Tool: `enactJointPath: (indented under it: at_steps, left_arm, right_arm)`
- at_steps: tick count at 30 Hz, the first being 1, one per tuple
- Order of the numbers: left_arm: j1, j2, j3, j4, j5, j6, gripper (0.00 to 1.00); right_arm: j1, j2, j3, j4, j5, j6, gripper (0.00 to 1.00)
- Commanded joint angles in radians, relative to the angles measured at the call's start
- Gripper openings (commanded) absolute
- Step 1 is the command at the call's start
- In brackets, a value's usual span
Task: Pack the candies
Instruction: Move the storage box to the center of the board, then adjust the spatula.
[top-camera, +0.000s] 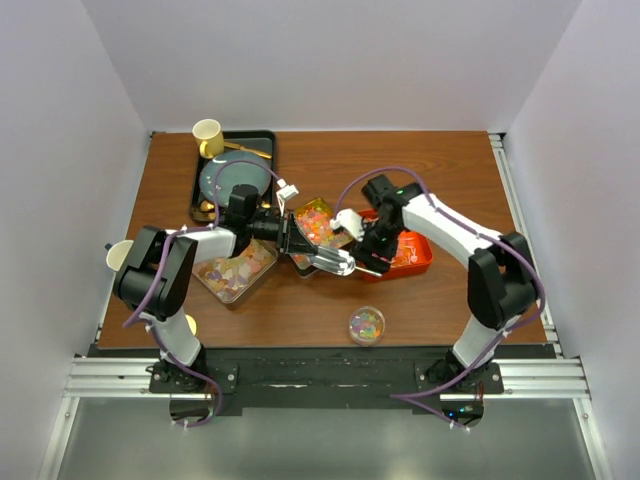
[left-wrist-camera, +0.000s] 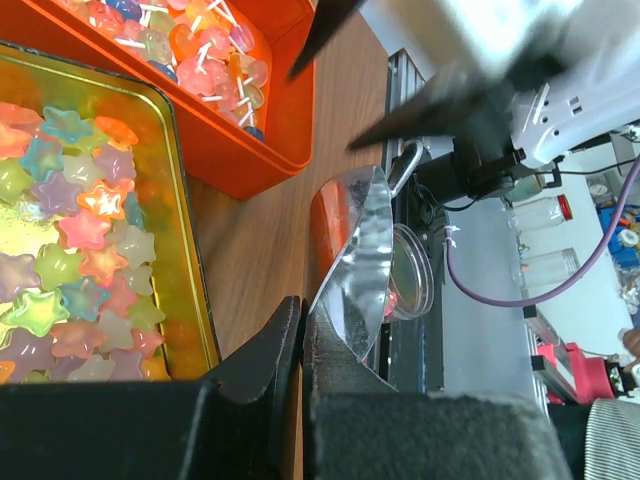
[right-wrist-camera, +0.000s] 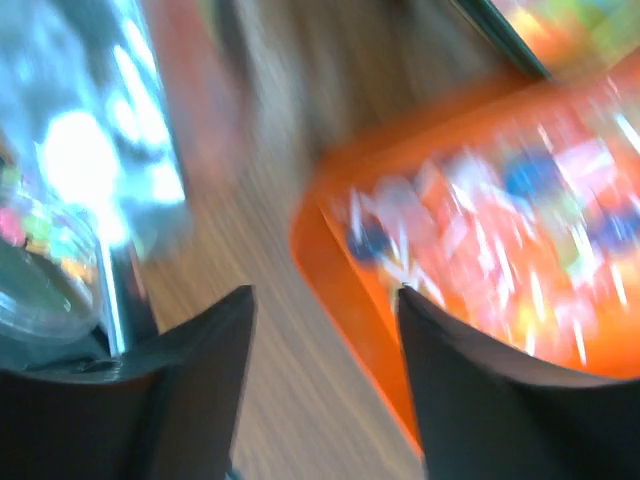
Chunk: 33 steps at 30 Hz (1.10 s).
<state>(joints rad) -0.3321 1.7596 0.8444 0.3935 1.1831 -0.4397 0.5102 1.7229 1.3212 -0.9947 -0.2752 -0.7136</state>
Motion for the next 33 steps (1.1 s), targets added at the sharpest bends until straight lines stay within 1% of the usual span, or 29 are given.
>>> enactJointPath:
  at_steps: [1,4,6,9,10,11,12,15,17,20,21,23,24,29,33]
  left_arm:
    - [0.001,-0.045,0.013,0.015,0.035,0.038,0.00]
    - [0.001,-0.045,0.010,0.008,0.029,0.042,0.00]
    - [0.002,-0.048,0.016,-0.005,0.018,0.044,0.00]
    - [0.002,-0.045,0.024,-0.021,0.016,0.053,0.00]
    - [0.002,-0.042,0.024,-0.022,0.016,0.053,0.00]
    - [0.002,-0.040,0.027,-0.021,0.016,0.053,0.00]
    - [0.002,-0.037,0.030,-0.019,0.015,0.053,0.00]
    - [0.002,-0.034,0.042,-0.025,0.016,0.055,0.00]
    - [0.002,-0.031,0.053,-0.041,0.019,0.070,0.00]
    - [0.002,-0.029,0.061,-0.035,0.041,0.053,0.00]
    - [0.002,-0.029,0.056,0.002,0.049,0.033,0.00]
    - [0.008,-0.031,0.038,0.075,0.076,-0.066,0.00]
    - [0.010,-0.031,0.022,0.141,0.084,-0.121,0.00]
    - [0.013,-0.032,0.027,0.137,0.098,-0.125,0.00]
    - [0.015,-0.037,0.021,0.136,0.104,-0.126,0.00]
  right_arm:
    - [-0.133,-0.101,0.119,-0.160,-0.013,-0.049,0.66]
    - [-0.176,-0.172,0.101,-0.171,0.023,-0.107,0.65]
    - [-0.177,-0.255,0.066,-0.115,0.022,-0.116,0.63]
    - [-0.165,-0.383,0.024,-0.029,-0.074,-0.118,0.58]
    - [-0.153,-0.413,0.012,-0.010,-0.090,-0.119,0.58]
    - [-0.109,-0.446,-0.003,0.025,-0.097,-0.130,0.57]
    - [-0.083,-0.498,-0.045,0.048,-0.091,-0.133,0.57]
    - [0.007,-0.587,-0.144,0.157,-0.076,-0.127,0.57]
    - [0.037,-0.595,-0.175,0.197,-0.084,-0.113,0.56]
    - [0.048,-0.598,-0.217,0.257,-0.099,-0.087,0.53]
    - [0.050,-0.602,-0.238,0.277,-0.110,-0.084,0.53]
    - [0.056,-0.614,-0.279,0.349,-0.119,-0.064,0.53]
    - [0.060,-0.615,-0.293,0.369,-0.131,-0.061,0.54]
    - [0.096,-0.580,-0.321,0.427,-0.168,-0.034,0.54]
    - [0.126,-0.566,-0.338,0.461,-0.164,-0.018,0.52]
